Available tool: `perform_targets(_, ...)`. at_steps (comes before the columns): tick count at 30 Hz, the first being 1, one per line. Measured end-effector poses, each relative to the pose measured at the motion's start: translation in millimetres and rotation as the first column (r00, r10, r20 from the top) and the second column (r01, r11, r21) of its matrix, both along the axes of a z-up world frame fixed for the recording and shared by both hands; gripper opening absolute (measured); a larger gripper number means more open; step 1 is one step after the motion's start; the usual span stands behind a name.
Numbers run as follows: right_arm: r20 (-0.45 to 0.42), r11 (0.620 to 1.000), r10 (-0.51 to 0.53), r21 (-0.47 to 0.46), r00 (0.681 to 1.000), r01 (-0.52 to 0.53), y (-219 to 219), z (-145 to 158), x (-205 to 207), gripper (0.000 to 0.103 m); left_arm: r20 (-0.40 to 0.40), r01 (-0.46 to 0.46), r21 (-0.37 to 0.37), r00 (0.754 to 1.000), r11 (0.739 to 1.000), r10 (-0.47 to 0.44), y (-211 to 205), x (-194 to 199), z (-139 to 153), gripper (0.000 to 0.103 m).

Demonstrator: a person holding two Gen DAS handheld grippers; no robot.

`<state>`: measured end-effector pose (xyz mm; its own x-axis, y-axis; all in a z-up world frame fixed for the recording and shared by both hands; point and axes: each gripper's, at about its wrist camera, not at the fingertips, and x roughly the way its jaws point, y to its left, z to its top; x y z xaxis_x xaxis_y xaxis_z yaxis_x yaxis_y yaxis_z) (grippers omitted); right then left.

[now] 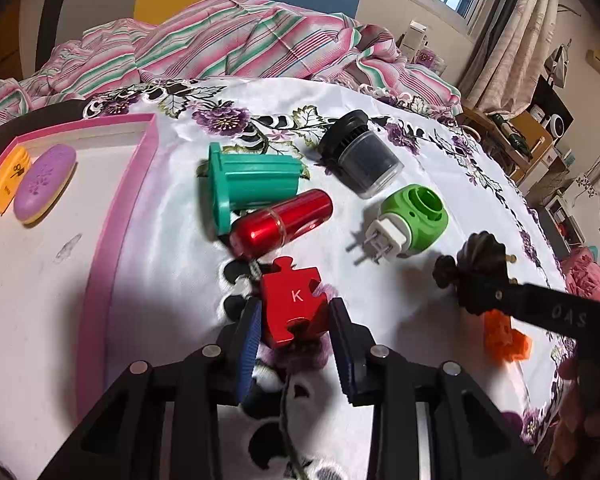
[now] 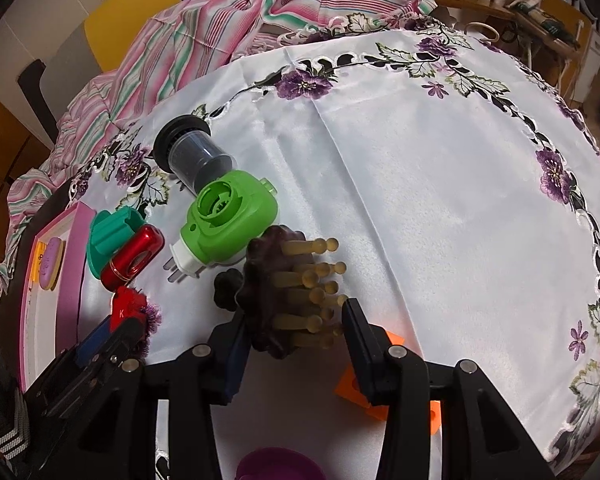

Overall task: Organize rigid objects
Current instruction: 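Grasp the red K puzzle piece with the left tool while the right tool holds the brown comb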

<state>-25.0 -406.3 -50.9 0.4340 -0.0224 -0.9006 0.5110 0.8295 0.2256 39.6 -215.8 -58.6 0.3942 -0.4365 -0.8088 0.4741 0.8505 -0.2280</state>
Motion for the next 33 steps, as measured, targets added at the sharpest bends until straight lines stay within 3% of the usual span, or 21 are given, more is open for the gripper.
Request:
perform_targets(8,0.007,1.0,0.005,0.003,1.0,-0.005,0.4,0.4,0.8,0.044,-0.012,-0.006,-0.055,1.0,0.998,0.005,21.6,-9.3,11.2,0.033)
perform_targets(20,0.014,1.0,0.015,0.007,1.0,-0.015,2.3,-0.1,1.5,0.044,0.052,0.005,-0.12,0.999,0.993,0.001,49.2,-11.5,54.0,0.033)
perform_targets(26,0.015,1.0,0.014,0.01,1.0,-0.014,2.5,-0.5,2.1,0.045,0.076,-0.024,-0.113,0.997,0.993,0.033,67.6,7.6,68.0,0.033)
perform_targets(33,0.012,1.0,0.019,0.003,1.0,-0.019,2.7,-0.5,2.6,0.045,0.072,-0.066,-0.092,0.995,0.994,0.073,84.9,29.1,64.4,0.033)
